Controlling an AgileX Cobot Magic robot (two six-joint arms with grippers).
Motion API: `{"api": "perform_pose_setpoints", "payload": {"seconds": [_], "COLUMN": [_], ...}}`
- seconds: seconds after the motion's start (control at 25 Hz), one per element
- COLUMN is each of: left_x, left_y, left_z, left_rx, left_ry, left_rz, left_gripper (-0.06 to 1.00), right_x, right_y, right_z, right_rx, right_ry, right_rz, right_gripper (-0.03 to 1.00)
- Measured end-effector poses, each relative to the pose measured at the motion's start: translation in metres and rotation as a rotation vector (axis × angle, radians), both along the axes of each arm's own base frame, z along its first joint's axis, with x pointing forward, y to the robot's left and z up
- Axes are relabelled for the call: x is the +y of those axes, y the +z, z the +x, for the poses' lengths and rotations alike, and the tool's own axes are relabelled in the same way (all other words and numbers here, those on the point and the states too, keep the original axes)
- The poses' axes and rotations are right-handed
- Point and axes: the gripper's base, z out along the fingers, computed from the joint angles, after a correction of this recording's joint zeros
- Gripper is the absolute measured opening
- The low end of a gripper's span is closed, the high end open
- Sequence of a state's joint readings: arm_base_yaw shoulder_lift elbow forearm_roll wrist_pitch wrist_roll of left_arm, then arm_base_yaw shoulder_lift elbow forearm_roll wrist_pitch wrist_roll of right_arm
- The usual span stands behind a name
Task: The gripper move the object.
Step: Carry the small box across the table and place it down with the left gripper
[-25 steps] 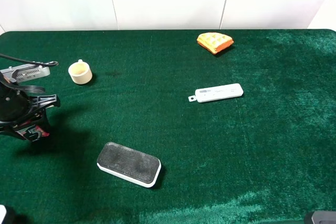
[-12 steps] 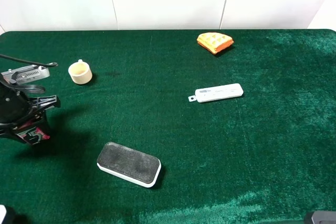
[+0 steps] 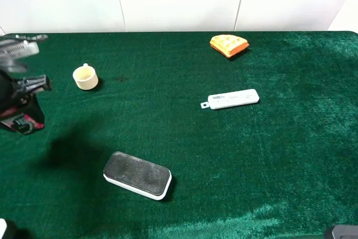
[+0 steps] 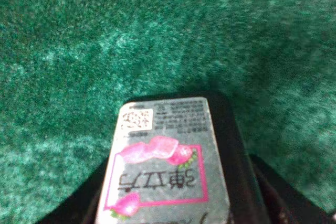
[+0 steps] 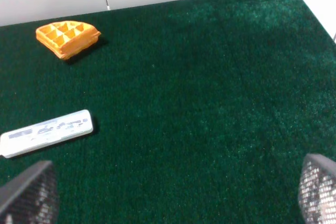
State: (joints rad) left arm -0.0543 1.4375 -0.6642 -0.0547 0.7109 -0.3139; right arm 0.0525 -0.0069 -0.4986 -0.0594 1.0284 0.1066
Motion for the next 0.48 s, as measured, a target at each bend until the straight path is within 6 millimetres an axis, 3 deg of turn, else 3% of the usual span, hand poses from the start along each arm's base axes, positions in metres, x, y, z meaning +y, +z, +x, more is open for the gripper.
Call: {"api": "perform_pose_setpoints", "payload": {"seconds": [0.48], "left_x": [-0.003], "left_y": [0.051], "left_z": [0.026], "left_rx": [-0.009], "left_ry": [-0.108], "left_rz": [-0.009], "left_gripper": [0.49], "right_x": [0.000], "right_y": [0.000], "right_z": [0.000], "right_rx": [0.000], "right_ry": [0.000], "right_rz": [0.000], "right_gripper": [0.70]}}
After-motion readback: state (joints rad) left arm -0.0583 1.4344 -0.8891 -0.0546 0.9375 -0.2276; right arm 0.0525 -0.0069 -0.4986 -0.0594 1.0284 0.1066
